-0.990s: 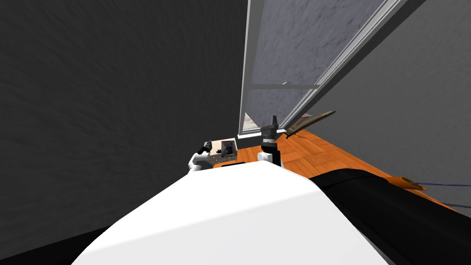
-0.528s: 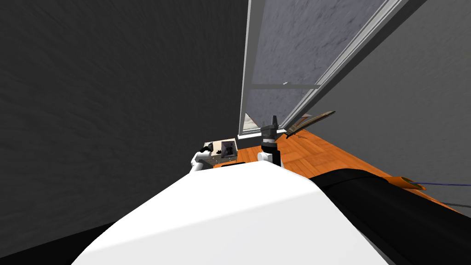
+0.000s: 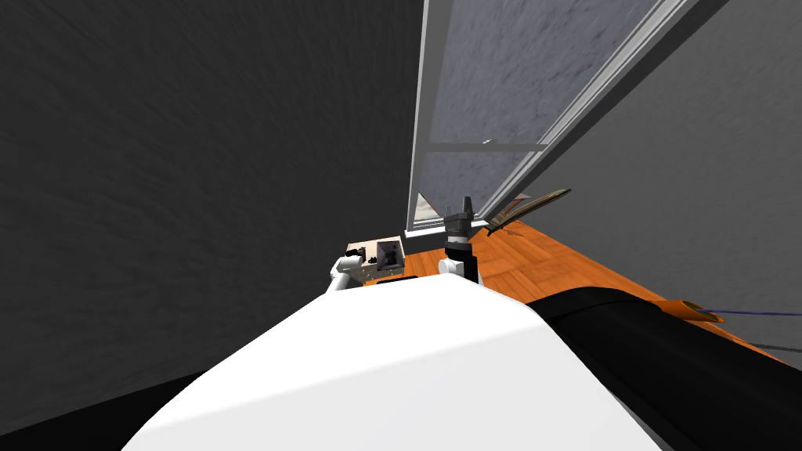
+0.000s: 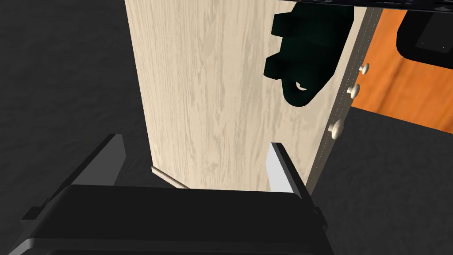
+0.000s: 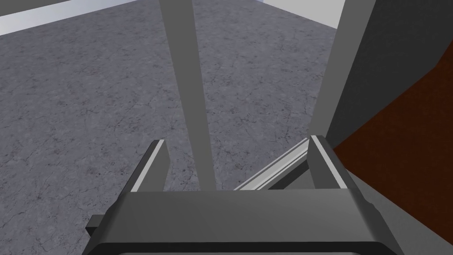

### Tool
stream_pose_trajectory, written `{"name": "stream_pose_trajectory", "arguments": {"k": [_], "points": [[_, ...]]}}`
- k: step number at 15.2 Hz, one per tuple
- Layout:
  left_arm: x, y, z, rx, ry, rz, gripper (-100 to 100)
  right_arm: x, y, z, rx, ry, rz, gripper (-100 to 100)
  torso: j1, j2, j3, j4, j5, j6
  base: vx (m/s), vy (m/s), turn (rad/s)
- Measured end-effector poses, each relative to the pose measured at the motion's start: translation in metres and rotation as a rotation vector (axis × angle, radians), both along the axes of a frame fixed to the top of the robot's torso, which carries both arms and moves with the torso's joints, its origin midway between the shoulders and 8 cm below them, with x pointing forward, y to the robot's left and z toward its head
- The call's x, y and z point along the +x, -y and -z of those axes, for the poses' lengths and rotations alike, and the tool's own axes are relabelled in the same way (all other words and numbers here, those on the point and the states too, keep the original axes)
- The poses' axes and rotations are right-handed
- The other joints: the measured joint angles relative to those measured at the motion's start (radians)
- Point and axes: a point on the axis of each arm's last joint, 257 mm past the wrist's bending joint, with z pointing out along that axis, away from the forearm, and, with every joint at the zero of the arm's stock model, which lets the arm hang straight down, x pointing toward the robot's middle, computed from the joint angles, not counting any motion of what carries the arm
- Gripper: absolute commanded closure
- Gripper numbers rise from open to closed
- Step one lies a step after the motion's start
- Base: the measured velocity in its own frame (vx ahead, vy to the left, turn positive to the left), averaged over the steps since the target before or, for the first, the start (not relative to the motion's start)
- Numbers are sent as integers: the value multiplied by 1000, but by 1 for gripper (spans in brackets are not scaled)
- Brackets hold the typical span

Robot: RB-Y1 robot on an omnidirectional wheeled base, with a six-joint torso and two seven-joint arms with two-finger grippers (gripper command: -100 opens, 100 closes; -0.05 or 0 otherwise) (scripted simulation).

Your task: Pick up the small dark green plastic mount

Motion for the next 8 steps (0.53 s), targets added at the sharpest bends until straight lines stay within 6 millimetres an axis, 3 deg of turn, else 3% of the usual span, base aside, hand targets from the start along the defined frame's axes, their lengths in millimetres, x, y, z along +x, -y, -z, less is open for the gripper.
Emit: {"name": "stream_pose_trajectory", "arguments": {"k": [8], "points": [[-31, 20, 34, -43, -186, -20, -100, 0, 0, 0, 0, 0, 0, 0, 0, 0, 0, 0, 0, 0, 25, 5, -9]]}}
